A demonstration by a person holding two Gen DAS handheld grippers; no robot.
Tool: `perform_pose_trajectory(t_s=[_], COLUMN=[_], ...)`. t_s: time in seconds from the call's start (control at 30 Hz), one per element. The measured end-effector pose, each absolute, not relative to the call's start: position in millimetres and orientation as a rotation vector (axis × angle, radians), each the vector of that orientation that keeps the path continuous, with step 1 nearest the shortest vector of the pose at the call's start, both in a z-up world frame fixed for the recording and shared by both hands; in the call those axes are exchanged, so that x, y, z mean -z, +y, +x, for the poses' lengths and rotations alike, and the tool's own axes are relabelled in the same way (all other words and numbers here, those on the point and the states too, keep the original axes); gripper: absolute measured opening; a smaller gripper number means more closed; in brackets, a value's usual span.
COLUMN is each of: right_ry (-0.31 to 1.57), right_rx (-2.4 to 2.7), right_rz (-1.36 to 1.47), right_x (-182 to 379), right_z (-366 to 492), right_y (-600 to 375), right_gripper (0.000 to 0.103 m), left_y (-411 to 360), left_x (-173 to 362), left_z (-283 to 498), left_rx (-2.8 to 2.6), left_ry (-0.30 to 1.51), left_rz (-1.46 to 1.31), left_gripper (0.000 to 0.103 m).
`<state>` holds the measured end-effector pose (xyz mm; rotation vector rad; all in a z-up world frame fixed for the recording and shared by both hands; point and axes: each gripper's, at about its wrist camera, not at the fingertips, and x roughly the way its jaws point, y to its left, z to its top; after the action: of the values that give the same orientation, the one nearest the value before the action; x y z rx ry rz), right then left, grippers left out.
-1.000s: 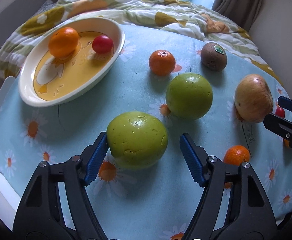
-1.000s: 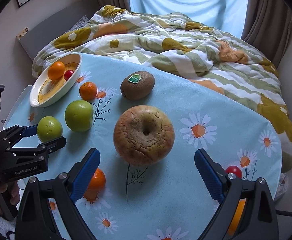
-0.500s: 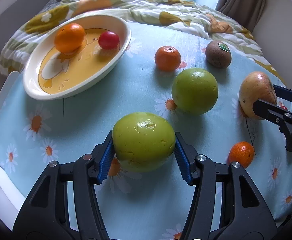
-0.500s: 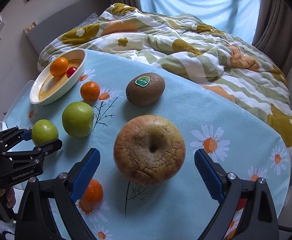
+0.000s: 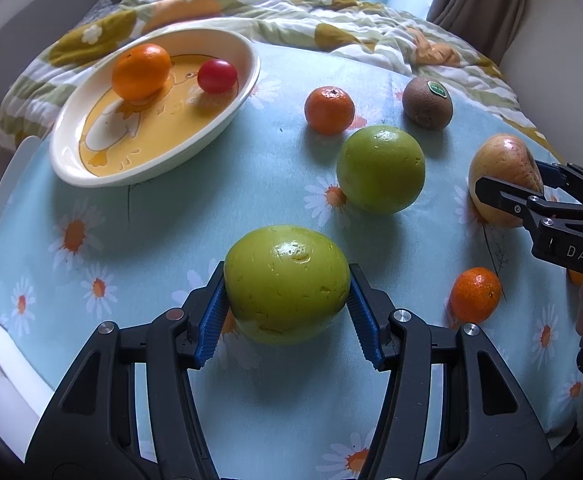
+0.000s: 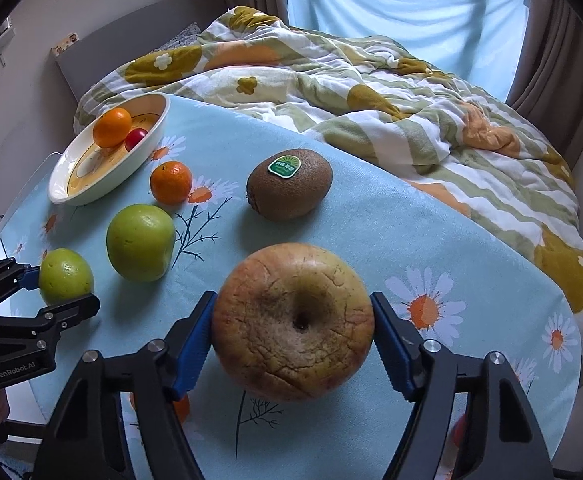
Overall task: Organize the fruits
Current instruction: 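Place the green apple in the white bowl with the left tool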
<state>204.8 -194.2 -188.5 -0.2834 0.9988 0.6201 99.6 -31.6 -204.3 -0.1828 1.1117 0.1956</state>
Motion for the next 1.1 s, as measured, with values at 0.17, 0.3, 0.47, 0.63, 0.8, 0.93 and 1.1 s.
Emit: perform_pose_trajectory(t_s=[0.17,0.3,0.47,0.63,0.8,0.93,1.1], right_ry=[0.994,0.994,0.985,0.974,0.947,0.933,0.932], right_rx=[-0.633,-0.649,-0.657,-0.662,-0.651,-0.617,-0.576], right_rz=[-0.284,-0.266,-0.253,-0.239,-0.234,-0.219,-0.187], right_x=[182.9,175.1,155.6,132.4,109.3,93.7,84.1], right_z=[199.2,192.2,178.8,166.1,155.4,147.9,139.2], right_y=[-193.3,-193.0,-193.9,-190.5,-179.2,-164.7,-138.7], right_gripper=[0.07,0.07,0.07,0.07,0.07,0.07,0.07], left_y=[-32.9,-32.6,-32.6,-26.4,-10.6,9.2,40.5], left_x=[192.3,174.8,147.1,122.1,101.5,90.5,84.3], left_z=[94.9,91.3,84.1,77.8,73.7,72.3,74.8], left_rx=[-0.185,-0.183,-0.169,-0.158,-0.132,-0.094,-0.043], left_ry=[1.096,1.068,1.027,0.986,0.952,0.941,0.947], left_rz=[-0.188,-0.186,-0.17,-0.164,-0.162,-0.157,-0.138], left_gripper=[0.062,0.062,0.062,0.062,0.062,0.062,0.062])
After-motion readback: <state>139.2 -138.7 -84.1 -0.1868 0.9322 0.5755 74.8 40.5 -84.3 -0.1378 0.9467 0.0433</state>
